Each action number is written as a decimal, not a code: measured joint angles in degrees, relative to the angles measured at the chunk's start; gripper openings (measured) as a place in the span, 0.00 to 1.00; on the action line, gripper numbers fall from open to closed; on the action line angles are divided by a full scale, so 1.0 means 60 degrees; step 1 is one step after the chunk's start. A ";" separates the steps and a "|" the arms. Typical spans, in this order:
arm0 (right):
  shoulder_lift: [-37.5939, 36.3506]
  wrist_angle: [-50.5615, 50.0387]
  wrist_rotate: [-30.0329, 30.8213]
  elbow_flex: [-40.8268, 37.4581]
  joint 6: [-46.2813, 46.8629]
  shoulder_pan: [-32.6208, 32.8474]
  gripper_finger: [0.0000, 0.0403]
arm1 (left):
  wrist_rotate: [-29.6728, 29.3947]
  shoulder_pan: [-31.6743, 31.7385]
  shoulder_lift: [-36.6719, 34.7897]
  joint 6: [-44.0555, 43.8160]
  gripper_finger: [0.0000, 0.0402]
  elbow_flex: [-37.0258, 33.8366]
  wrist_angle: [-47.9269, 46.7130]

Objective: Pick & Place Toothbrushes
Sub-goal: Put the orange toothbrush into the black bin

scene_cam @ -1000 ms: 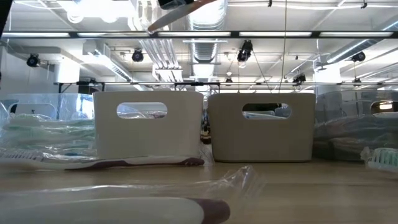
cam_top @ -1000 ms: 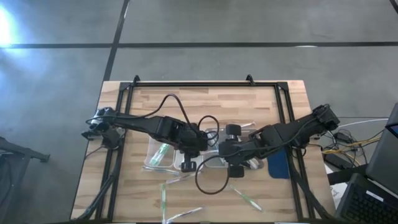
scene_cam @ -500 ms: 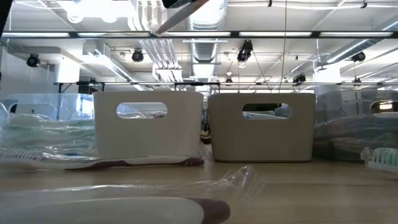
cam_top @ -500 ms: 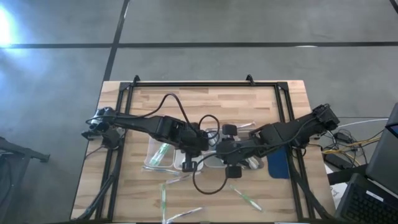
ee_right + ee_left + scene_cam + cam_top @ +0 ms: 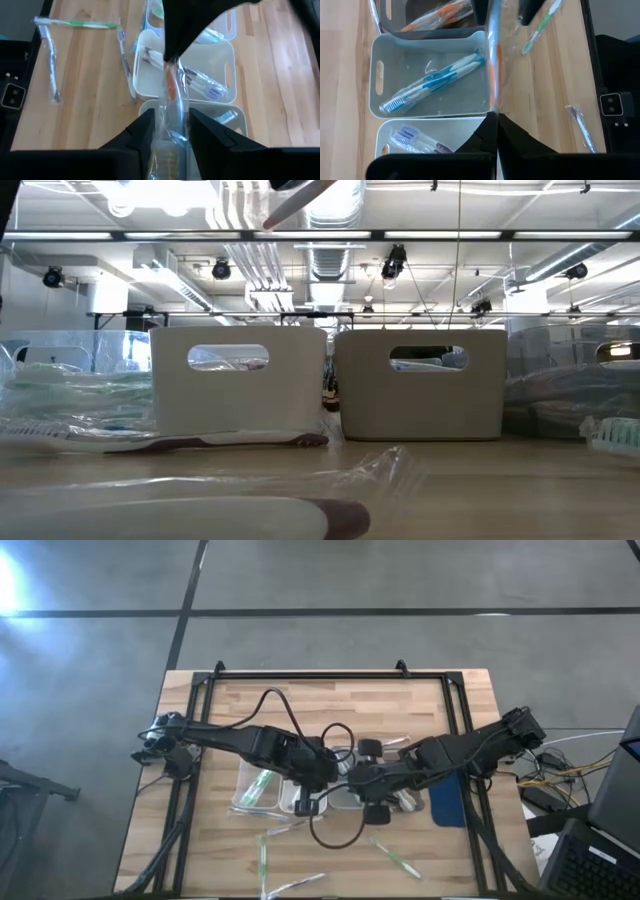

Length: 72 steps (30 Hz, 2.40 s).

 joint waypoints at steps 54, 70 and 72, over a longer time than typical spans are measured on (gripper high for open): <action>-0.0732 -0.5595 0.4166 -0.1410 1.0703 0.3941 0.03 | -0.2869 -0.0544 -0.2527 -0.0898 0.34 -0.6121 0.3582; -0.0707 -0.5527 0.4070 -0.4889 1.5338 0.4958 0.03 | -0.2685 -0.0652 -0.4680 -0.0805 0.34 -0.9773 0.9416; -0.0707 -0.5420 0.4098 -0.5178 1.5469 0.4958 0.03 | -0.2685 -0.0652 -0.4703 -0.0677 0.34 -0.9892 0.9931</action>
